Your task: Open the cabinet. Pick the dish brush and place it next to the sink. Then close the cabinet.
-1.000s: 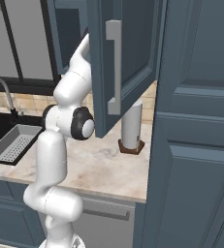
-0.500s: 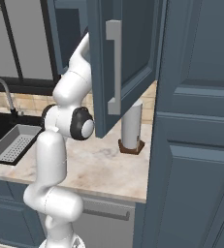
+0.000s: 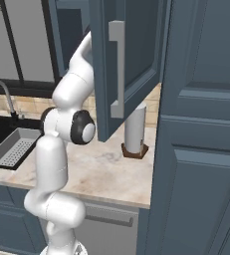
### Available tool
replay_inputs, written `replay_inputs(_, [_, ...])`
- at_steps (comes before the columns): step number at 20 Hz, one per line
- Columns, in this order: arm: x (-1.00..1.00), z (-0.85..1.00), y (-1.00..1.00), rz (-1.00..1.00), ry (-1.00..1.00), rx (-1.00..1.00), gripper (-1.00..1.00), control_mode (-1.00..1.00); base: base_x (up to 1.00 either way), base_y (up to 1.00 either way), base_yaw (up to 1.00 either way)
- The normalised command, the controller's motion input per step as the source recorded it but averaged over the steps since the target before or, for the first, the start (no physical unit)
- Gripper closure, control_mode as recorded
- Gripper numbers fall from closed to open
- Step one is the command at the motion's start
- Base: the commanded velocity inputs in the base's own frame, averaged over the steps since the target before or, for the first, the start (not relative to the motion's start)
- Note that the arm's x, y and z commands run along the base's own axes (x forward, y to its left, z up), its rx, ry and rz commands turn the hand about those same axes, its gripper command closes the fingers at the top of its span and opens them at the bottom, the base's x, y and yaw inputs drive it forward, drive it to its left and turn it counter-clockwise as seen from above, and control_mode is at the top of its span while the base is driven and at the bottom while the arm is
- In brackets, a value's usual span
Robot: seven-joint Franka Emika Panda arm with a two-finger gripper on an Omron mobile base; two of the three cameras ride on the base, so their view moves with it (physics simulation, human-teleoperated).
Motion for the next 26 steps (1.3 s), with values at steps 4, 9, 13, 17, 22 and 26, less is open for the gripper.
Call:
replay_inputs(4, [-0.47, 0.0, 0.27, 0.0, -0.1, 0.0, 1.0, -1.0, 0.0, 0.0, 0.0])
replay_inputs(9, [-0.61, 0.0, 0.24, 0.0, -0.12, 0.0, 1.0, -1.0, 0.0, 0.0, 0.0])
replay_inputs(13, [-0.75, 0.0, 0.17, 0.0, -0.18, 0.0, 1.0, -1.0, 0.0, 0.0, 0.0])
replay_inputs(17, [-0.75, 0.0, 0.15, 0.0, -0.19, 0.0, 1.0, -1.0, 0.0, 0.0, 0.0])
replay_inputs(22, [-0.79, 0.0, 0.16, 0.0, -0.17, 0.0, 1.0, -1.0, 0.0, 0.0, 0.0])
replay_inputs(26, [-0.85, 0.0, 0.3, 0.0, -0.11, 0.0, 1.0, -1.0, 0.0, 0.0, 0.0])
